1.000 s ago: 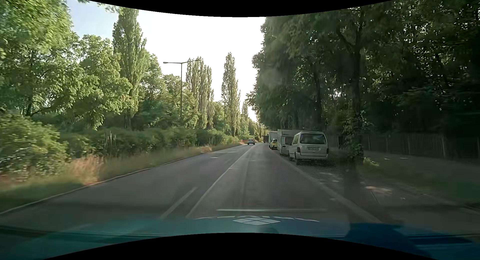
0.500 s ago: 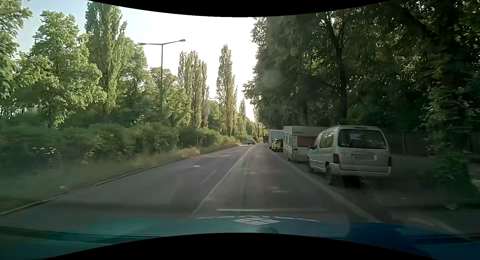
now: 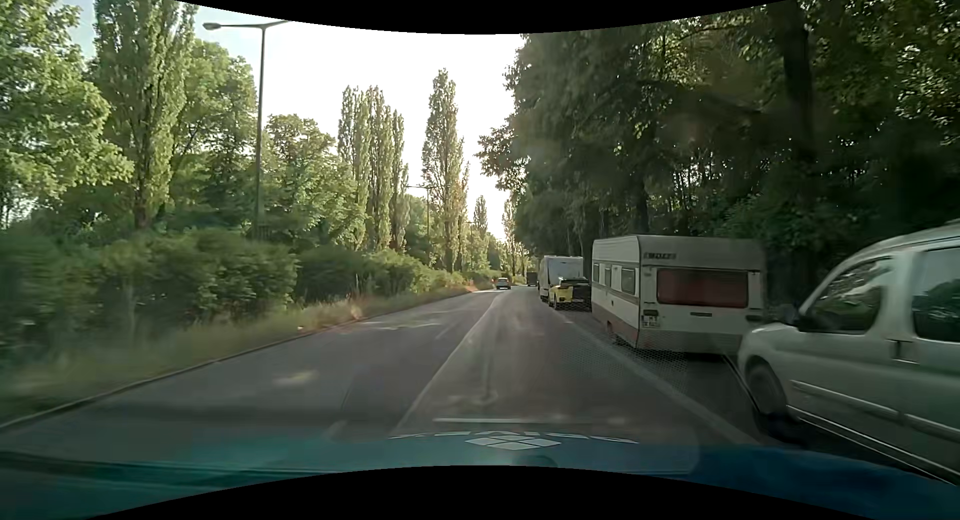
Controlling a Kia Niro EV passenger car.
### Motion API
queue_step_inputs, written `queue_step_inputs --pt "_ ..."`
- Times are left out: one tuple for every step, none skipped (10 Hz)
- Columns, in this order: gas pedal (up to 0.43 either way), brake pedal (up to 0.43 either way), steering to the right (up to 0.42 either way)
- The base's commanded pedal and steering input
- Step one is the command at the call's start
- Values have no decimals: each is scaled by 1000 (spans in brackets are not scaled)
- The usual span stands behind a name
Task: Follow the waypoints while adhering to traffic rules and regulations
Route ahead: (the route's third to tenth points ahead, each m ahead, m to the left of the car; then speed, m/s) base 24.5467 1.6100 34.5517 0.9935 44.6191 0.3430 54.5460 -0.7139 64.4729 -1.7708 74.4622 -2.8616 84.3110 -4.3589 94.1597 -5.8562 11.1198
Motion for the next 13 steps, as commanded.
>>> queue_step_inputs --pt "189 0 6" --pt "189 0 5" --pt "189 0 6" --pt "189 0 6" --pt "189 0 5" --pt "189 0 6" --pt "189 0 5" --pt "189 0 6" --pt "189 0 6" --pt "189 0 6" --pt "189 0 6" --pt "189 0 5" --pt "189 0 5"
